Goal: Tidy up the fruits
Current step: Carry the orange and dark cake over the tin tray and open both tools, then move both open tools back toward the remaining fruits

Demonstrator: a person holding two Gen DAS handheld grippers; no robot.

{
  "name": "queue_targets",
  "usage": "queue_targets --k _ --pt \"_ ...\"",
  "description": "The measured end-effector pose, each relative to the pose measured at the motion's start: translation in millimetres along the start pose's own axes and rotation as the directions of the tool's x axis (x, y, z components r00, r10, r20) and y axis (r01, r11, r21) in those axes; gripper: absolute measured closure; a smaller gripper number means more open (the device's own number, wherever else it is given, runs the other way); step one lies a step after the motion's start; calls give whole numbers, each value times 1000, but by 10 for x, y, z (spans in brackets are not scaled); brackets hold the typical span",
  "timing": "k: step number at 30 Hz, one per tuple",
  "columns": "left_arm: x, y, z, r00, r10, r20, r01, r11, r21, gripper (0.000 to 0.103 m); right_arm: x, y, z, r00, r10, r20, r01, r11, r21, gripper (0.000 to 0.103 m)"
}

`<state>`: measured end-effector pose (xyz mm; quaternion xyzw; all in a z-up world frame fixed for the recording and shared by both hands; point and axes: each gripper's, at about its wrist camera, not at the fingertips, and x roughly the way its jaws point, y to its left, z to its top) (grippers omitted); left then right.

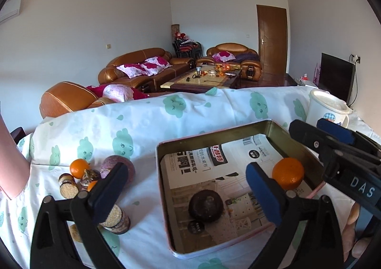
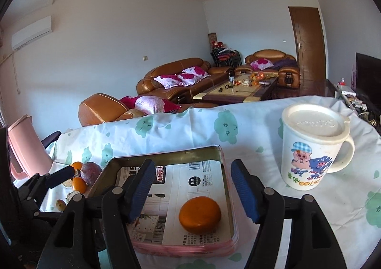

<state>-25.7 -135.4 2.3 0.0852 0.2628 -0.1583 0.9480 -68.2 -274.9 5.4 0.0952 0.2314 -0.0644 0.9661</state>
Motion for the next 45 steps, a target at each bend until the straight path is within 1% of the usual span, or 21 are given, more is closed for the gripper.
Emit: queue_targets --k 3,6,8,12,18,21,25,29,34,38,42,44,45 --pt "-17 37 3 1000 29 8 -29 999 15 0 -30 51 -17 999 -35 37 37 999 -40 35" --pt "-40 95 -12 999 46 5 -46 999 18 0 -33 78 -49 997 -44 55 47 998 -50 35" --pt "-64 141 -31 998 60 8 -60 998 16 0 -45 98 -56 996 -59 64 63 996 -60 35" --pt "-107 287 -53 997 78 5 -78 997 -8 0 -128 114 -73 990 -86 108 92 994 -58 35" --pt "-196 481 -92 991 134 17 -134 991 -17 0 -199 211 -115 985 -121 122 130 989 -69 35" --pt "-238 578 -111 989 147 23 -146 989 -19 0 -227 278 -141 985 -127 121 136 989 -66 35" --pt "-278 725 -140 988 150 24 -149 988 -36 0 -235 373 -186 991 -94 91 97 995 -25 35" --pt "-291 867 -175 988 155 16 -154 987 -49 0 -243 544 -236 994 -71 78 74 997 -31 35" --pt "-245 1133 -236 988 148 -34 -150 986 -75 0 -199 818 -291 999 -20 43 22 998 -50 35" --pt "-201 1478 -275 982 173 -75 -181 977 -117 0 -165 1093 -333 999 29 18 -27 995 -98 35" --pt "-157 1836 -318 969 218 -117 -234 961 -150 0 -70 1406 -386 997 75 -37 -80 984 -161 35" --pt "-133 1998 -336 963 229 -142 -252 952 -173 0 -9 1551 -411 993 100 -68 -111 976 -188 38" --pt "-127 2066 -343 962 229 -152 -255 949 -184 0 18 1627 -424 990 113 -83 -128 970 -207 47"
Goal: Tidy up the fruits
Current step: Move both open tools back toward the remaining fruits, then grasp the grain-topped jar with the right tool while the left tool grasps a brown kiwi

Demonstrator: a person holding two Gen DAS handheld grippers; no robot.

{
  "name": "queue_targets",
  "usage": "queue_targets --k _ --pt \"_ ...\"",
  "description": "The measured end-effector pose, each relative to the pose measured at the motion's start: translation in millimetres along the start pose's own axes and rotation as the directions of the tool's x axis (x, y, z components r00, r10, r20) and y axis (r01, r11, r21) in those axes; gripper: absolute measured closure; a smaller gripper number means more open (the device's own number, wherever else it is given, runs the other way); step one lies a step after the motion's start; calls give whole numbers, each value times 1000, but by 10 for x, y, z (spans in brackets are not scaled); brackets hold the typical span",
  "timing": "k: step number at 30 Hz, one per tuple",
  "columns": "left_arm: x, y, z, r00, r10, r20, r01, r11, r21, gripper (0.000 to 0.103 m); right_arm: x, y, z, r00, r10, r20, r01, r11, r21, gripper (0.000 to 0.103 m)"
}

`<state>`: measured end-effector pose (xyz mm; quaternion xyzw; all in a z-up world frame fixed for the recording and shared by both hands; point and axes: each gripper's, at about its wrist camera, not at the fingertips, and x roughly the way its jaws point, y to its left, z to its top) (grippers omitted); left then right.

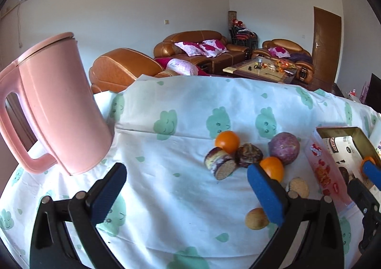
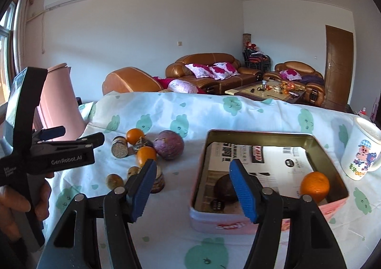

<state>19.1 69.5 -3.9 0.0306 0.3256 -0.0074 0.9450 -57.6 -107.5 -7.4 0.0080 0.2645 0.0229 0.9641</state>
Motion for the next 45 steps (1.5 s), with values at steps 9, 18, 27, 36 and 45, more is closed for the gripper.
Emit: queue_targets --k 9,18,27,36,45 --pt "44 261 54 1000 -4 -21 4 1000 2 0 512 551 3 982 31 -189 -71 976 -207 64" --pt "8 251 87 997 -66 -37 67 997 26 0 923 625 9 946 2 -325 -113 940 -323 64" --pt "39 113 22 984 -162 -71 169 981 95 1 615 555 -16 970 50 -239 -111 962 -250 65" --pt "268 -286 -235 898 -349 -268 382 920 82 40 10 226 145 1000 10 -6 -11 983 -186 65" --pt "284 -581 -372 919 -292 -264 345 922 178 48 86 -42 190 997 66 -51 -69 996 -50 65"
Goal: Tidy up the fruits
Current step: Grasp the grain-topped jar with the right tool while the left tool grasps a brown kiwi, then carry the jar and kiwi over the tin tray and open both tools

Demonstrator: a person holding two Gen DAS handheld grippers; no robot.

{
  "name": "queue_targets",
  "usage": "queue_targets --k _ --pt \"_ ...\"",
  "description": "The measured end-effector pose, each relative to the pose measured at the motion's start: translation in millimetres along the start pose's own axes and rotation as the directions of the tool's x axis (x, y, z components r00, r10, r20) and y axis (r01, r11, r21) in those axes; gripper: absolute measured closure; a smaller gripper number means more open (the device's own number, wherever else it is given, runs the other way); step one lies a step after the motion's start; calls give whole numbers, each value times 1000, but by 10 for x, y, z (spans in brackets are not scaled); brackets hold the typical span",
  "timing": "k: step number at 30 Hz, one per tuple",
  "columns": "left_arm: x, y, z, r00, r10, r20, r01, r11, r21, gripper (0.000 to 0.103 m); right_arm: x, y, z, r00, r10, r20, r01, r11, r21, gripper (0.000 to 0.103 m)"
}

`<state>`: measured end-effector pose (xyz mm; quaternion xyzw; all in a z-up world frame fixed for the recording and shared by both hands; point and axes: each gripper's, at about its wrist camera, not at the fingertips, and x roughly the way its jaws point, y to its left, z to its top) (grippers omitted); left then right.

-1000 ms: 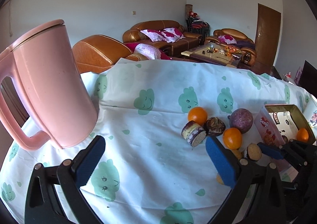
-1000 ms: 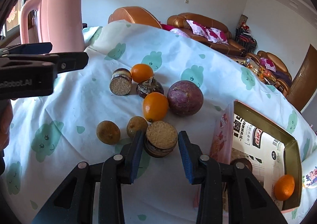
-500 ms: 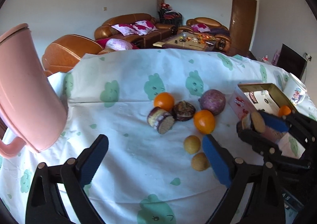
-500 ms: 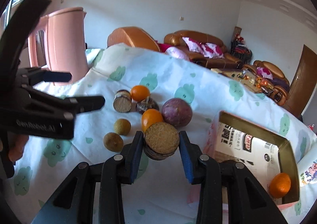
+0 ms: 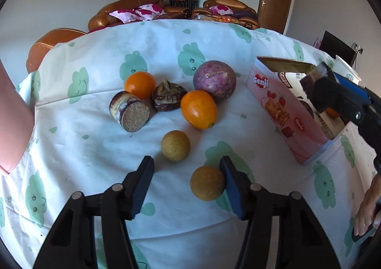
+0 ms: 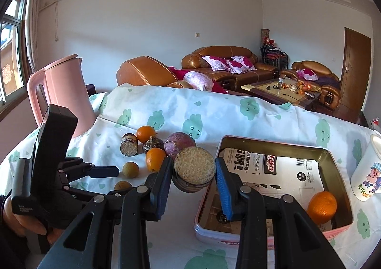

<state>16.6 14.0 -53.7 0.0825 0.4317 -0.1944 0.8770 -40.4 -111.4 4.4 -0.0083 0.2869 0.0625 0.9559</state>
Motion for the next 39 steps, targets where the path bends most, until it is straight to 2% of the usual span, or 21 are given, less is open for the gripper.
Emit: queue_targets --k 1,2,6,9,12,16,20,23,26,31,36,39 --pt "-16 -1 -3 1000 -17 5 17 1000 5 65 -9 2 -5 1000 -1 2 1 1000 -3 65" --pt "-30 9 -9 999 -33 7 33 999 7 75 -17 8 -6 1000 -2 5 2 1000 -3 65" --pt "-78 101 -23 999 -44 -3 44 999 5 75 -24 19 -14 1000 -10 10 10 1000 -7 65" --pt "-146 235 5 999 -34 19 35 999 -42 75 -29 -13 -13 1000 -17 16 17 1000 3 65" --pt "-317 400 41 993 -17 114 29 994 -105 76 -85 -72 19 999 -19 42 18 1000 24 65" --pt "-510 471 40 967 34 251 4 989 -151 76 -209 -172 85 995 -28 92 24 998 53 65" --pt "-545 398 60 952 40 304 14 984 -176 75 -314 -348 152 989 -68 128 58 995 78 65" --pt "-572 262 101 946 27 324 33 984 -177 75 -373 -551 174 985 -101 143 88 991 97 65" --pt "-599 47 183 937 13 348 43 987 -152 75 -418 -802 150 974 -170 149 155 983 102 65" --pt "-555 -381 378 932 -49 359 91 991 -101 75 -455 -1333 95 966 -230 122 206 961 184 65" --pt "-388 -926 602 941 -97 324 108 994 -17 75 -455 -1618 57 959 -267 100 241 947 213 65" --pt "-235 -1223 682 952 -118 283 123 992 1 75 -363 -1713 19 964 -260 65 240 946 220 65"
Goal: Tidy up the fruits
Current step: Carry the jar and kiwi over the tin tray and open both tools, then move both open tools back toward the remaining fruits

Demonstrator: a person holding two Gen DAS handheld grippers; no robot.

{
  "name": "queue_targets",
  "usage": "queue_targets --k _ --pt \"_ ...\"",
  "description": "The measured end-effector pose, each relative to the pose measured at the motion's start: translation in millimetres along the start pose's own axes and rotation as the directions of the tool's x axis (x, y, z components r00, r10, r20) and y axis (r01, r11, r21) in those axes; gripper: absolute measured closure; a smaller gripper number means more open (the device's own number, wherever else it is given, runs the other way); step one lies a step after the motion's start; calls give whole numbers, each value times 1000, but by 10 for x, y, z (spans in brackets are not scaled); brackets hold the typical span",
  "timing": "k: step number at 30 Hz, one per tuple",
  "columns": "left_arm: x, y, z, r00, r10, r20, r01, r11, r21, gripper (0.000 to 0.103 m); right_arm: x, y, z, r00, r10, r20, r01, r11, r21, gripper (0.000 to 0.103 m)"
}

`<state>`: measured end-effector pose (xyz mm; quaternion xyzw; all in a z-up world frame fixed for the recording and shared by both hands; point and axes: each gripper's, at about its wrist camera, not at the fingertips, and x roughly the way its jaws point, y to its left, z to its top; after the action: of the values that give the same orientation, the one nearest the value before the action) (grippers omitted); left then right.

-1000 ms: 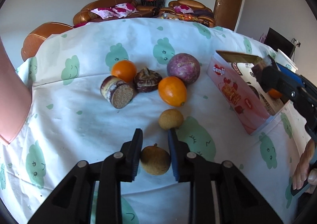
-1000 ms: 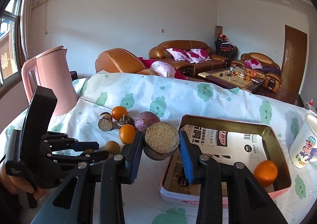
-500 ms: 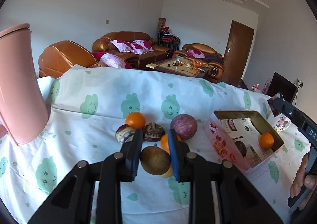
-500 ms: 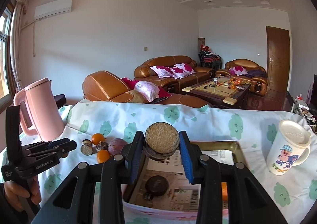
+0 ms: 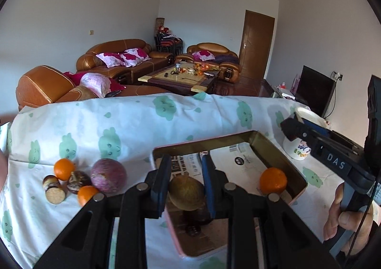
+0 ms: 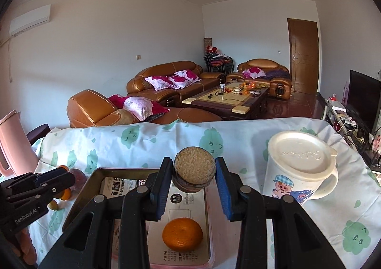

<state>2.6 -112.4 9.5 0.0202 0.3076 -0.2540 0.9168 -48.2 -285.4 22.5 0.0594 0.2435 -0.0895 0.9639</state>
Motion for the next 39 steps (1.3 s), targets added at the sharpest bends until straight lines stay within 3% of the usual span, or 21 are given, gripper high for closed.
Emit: queue_targets --k 4,8,19,21,24,25,26,28,29,33,39 --pt "239 -323 -78 997 -11 -72 12 1000 15 75 228 1 -78 997 21 -75 -21 1000 -2 65" --pt "324 -507 -158 994 21 -104 -14 998 68 75 324 53 -135 992 46 -120 -48 999 -11 64" --pt "382 -483 -262 988 82 -134 -71 994 87 74 442 127 -249 978 105 -181 -106 994 3 64" --pt "362 -480 -263 988 87 -128 -76 994 85 70 461 124 -266 972 123 -199 -121 992 20 64" --pt "311 -489 -260 990 96 -100 -87 992 90 40 433 100 -259 972 137 -190 -130 990 46 63" --pt "293 -483 -251 991 105 -84 -97 991 92 26 402 86 -244 974 140 -176 -133 990 53 61" --pt "257 -488 -245 991 114 -64 -107 990 95 15 363 69 -231 977 143 -158 -135 989 60 59" --pt "170 -505 -232 992 126 -19 -123 987 107 3 282 43 -199 983 148 -110 -140 987 77 41" --pt "123 -515 -229 991 134 6 -133 984 114 0 233 27 -188 986 143 -81 -137 987 86 36" --pt "15 -546 -216 986 158 61 -165 975 148 0 102 -8 -129 994 106 9 -106 989 100 32" --pt "-19 -437 -225 975 210 70 -219 965 146 0 101 -55 -141 998 43 44 -47 994 103 31"
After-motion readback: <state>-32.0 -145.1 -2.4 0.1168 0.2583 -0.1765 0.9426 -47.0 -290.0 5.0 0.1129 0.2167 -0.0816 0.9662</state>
